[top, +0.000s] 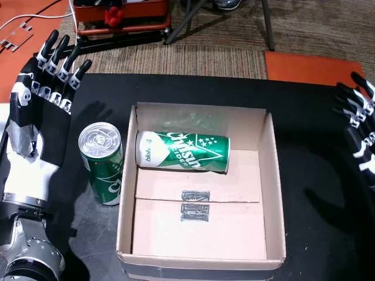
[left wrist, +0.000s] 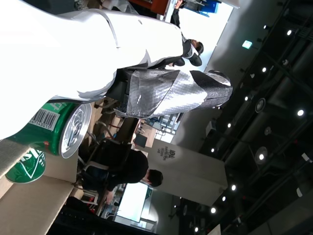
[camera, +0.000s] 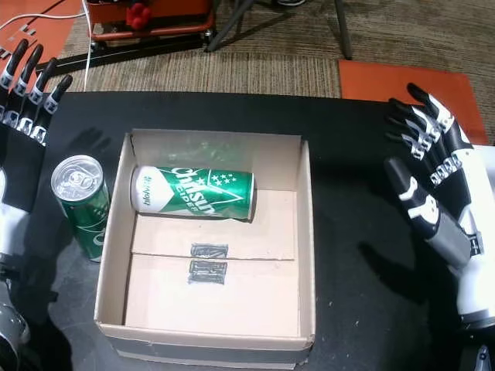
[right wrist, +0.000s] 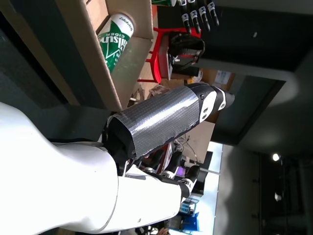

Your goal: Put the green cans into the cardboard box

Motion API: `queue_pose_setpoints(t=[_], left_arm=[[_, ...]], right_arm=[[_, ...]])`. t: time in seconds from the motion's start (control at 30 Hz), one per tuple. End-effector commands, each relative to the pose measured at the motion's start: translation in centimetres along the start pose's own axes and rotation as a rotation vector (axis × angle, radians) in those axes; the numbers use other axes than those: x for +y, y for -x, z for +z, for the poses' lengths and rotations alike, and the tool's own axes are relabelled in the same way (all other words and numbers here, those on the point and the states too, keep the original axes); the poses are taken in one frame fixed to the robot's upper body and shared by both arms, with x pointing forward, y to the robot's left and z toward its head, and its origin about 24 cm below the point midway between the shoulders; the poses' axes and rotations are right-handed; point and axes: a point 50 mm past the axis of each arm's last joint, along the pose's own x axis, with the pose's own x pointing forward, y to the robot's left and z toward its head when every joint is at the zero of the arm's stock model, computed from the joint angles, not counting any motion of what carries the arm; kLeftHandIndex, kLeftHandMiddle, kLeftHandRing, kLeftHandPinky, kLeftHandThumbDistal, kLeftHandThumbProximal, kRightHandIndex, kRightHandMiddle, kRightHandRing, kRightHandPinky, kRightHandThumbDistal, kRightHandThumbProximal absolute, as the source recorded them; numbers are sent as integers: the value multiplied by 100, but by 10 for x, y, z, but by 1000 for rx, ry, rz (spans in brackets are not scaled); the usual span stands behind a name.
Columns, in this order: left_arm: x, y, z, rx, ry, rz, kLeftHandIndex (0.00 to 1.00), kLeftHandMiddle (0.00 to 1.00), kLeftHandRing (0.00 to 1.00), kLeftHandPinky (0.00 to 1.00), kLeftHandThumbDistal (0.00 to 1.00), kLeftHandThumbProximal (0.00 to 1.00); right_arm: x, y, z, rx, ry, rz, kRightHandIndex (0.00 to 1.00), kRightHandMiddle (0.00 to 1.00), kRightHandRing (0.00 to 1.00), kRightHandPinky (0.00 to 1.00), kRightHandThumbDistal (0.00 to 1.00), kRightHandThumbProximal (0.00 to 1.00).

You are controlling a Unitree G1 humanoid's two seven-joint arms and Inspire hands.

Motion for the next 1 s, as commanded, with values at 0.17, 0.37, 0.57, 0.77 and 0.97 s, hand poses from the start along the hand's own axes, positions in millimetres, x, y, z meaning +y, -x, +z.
queue_pose_setpoints(t=[0.17,0.37,0.57,0.77,0.97], left_arm=[[0,5,-3,21,0,-4,91,97,100,97,45,100],[0,6,-4,27,-8,-7,91,98,100,97,48,100],[-1,7,-4,32,-18,-7,90,97,100,97,48,100],[-2,8,-4,34,-45,-26,90,96,100,97,48,100],[-1,7,-5,50,-33,-25,91,96,100,95,42,100]], right_arm=[[2,0,0,-10,2,-8,74,77,81,90,90,56],[-2,-4,2,-34,-10,-36,75,77,81,90,92,57],[-9,-1,-11,55,-48,-139,75,79,83,91,94,56],[-7,-1,-19,114,-81,-185,74,78,82,91,100,61],[-8,-1,-19,118,-78,-180,74,77,82,90,100,61]])
